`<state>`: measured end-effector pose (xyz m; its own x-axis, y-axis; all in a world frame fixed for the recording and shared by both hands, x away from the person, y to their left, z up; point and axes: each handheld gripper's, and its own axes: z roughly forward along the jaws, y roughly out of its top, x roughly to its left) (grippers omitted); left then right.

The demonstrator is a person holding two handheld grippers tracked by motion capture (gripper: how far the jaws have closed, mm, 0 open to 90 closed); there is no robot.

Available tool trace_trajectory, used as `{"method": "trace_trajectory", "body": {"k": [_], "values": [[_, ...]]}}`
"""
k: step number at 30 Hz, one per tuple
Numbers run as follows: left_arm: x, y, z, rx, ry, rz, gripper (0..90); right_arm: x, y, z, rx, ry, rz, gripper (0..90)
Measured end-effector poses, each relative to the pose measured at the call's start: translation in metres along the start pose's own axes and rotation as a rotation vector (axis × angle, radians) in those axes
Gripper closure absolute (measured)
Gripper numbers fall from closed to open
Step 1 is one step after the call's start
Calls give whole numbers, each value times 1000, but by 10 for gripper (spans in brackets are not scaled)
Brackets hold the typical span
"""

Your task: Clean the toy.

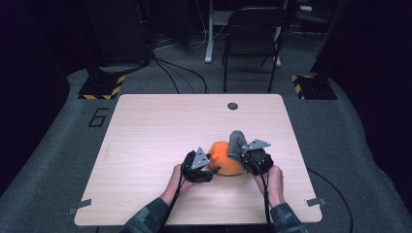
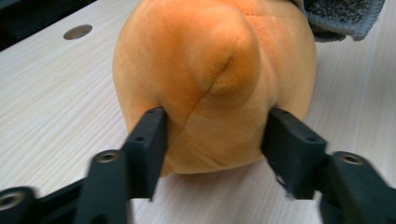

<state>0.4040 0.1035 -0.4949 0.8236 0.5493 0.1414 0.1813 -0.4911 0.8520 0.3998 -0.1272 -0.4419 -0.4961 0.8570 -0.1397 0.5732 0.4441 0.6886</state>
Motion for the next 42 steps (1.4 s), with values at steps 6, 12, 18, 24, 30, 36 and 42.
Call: {"method": "trace_trajectory", "body": {"k": [6,12,18,24,30,36,42], "values": [[-3,-3,1,-14,36,21,724,-6,-1,-10,-41,-1,23,747],[-4,-6,1,-40,37,30,804,-54,-22,-30,-55,-59,146,746],[-4,-6,0,-70,42,31,815,-67,-40,-14,25,-85,193,746],[-3,-2,-6,-119,28,0,824,-64,-40,-6,38,-86,178,745],[0,6,-14,-183,-19,-112,826,-65,-39,-7,42,-80,185,745],[2,13,-23,-202,-61,-193,826,-67,-39,-8,34,-83,185,745],[3,18,-29,-206,-75,-261,825,-66,-38,-9,24,-82,184,746]]}}
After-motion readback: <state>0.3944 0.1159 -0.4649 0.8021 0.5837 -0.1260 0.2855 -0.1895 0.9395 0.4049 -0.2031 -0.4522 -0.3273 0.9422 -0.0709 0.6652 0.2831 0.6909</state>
